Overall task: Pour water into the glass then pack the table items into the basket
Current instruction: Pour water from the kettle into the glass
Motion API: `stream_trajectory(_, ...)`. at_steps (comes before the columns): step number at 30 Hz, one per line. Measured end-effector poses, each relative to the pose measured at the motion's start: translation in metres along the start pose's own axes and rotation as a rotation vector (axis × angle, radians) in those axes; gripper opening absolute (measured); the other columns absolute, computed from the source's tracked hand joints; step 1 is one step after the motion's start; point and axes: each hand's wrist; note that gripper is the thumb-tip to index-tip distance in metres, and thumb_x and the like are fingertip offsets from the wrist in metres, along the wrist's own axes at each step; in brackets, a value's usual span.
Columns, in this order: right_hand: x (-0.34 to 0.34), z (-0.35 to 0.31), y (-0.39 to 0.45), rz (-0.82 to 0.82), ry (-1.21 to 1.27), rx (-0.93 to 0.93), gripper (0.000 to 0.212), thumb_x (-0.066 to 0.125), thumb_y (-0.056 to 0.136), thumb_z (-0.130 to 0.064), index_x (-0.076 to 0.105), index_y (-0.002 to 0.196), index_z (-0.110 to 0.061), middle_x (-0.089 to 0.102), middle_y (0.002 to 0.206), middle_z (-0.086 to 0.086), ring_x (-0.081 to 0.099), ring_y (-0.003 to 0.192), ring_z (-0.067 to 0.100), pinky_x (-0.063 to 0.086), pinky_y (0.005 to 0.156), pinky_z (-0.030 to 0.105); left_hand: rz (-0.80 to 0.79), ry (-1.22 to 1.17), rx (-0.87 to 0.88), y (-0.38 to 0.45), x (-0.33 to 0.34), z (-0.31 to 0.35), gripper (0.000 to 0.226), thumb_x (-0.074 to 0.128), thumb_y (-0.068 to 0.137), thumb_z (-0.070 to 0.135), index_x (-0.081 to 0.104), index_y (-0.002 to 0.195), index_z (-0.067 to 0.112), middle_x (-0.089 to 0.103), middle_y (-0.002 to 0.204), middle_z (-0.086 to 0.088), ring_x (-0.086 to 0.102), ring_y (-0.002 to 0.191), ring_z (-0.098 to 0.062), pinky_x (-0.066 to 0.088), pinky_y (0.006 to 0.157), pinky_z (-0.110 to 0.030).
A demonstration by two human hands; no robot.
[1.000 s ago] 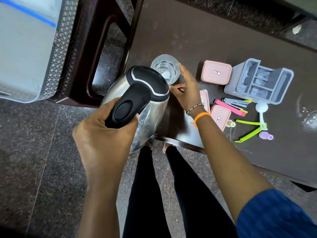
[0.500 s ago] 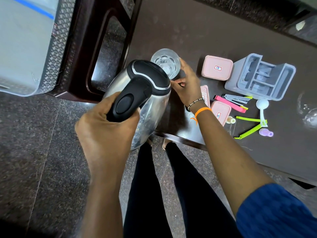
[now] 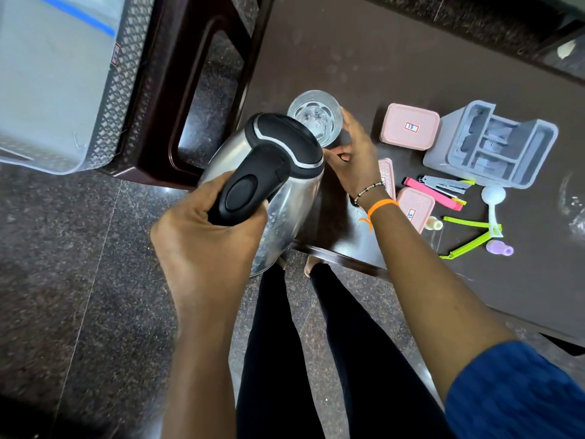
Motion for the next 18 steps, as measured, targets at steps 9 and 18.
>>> stream_trajectory(9, 0.0012, 0.0020, 0.0000, 0.003, 0.003, 0.014, 0.070, 0.071, 0.075, -0.007, 0.038, 0.137, -0.018, 0.045, 0.140, 0.005, 0.068, 0.083, 0.023, 0.041, 0.061, 0.000, -0.010, 0.007, -0.013, 0.0018, -0.0013, 0.0029, 0.036, 0.073, 0.066, 0.022, 0.063, 0.068, 0.056, 0.062, 0.059, 0.029, 0.052, 0.051, 0.005, 0.046, 0.053, -0.011)
stream_trajectory(18, 0.0002, 0.0024, 0.0008, -0.008, -0.010, 0.023, 0.071, 0.070, 0.076, -0.007, 0.037, 0.138, -0.017, 0.044, 0.141, 0.006, 0.067, 0.082, 0.021, 0.042, 0.062, 0.000, -0.014, 0.011, -0.017, 0.0009, -0.0020, 0.0025, 0.035, 0.074, 0.067, 0.021, 0.061, 0.065, 0.053, 0.063, 0.059, 0.025, 0.050, 0.050, 0.005, 0.042, 0.051, -0.009)
Point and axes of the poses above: each hand's wrist, its own y-axis towards the middle knuckle, its own x-axis out of the palm, z = x × y
